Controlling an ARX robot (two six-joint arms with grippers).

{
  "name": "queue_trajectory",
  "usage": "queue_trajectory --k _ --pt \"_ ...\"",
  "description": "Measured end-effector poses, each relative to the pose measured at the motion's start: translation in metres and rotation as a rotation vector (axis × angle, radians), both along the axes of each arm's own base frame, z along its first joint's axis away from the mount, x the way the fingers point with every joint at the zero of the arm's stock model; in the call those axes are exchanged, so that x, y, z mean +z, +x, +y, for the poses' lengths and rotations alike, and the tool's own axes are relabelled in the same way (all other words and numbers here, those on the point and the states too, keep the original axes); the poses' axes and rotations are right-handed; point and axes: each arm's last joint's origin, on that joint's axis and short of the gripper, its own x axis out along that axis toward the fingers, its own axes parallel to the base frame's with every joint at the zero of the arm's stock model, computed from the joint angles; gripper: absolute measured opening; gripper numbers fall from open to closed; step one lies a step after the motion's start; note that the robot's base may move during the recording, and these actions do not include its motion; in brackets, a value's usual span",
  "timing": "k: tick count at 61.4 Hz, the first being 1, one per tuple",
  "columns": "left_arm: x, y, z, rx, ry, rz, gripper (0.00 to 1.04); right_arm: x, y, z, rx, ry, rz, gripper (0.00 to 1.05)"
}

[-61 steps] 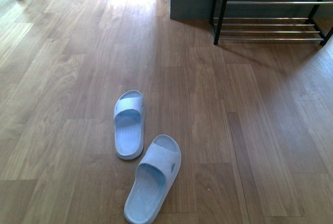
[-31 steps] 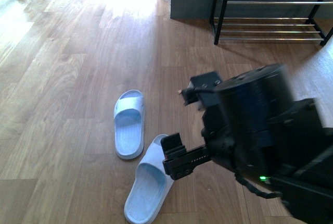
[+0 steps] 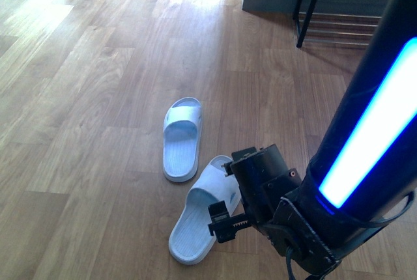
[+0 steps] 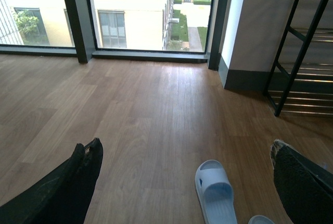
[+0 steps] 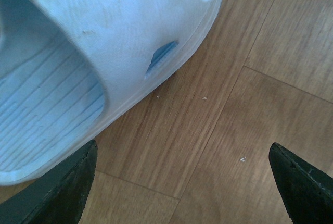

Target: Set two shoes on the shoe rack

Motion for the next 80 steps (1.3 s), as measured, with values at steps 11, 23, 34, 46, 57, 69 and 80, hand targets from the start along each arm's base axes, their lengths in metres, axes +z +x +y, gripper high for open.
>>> queue_trajectory --k 11,23,34,46,57,69,80 --pt "0.000 0.000 0.000 0.000 0.000 0.000 0.95 -0.017 0.007 0.006 -0.041 0.022 0.032 0.96" --pt "0.000 0.000 0.000 0.000 0.000 0.000 0.95 -0.021 0.013 0.014 -0.107 0.143 0.121 0.96" --pt "0.000 0.000 0.000 0.000 0.000 0.000 0.95 -0.016 0.010 0.018 -0.115 0.176 0.160 0.96" --pt "0.000 0.000 0.000 0.000 0.000 0.000 0.95 0.006 0.012 0.048 -0.185 0.289 0.109 0.96" --pt "0.000 0.000 0.000 0.000 0.000 0.000 0.95 -0.016 0.018 0.046 -0.235 0.231 0.095 0.96" --pt "0.000 0.000 0.000 0.000 0.000 0.000 0.95 -0.028 0.022 0.034 -0.270 0.186 0.072 0.62" --pt "0.000 0.000 0.000 0.000 0.000 0.000 0.95 -0.027 0.028 0.025 -0.304 0.166 0.020 0.23"
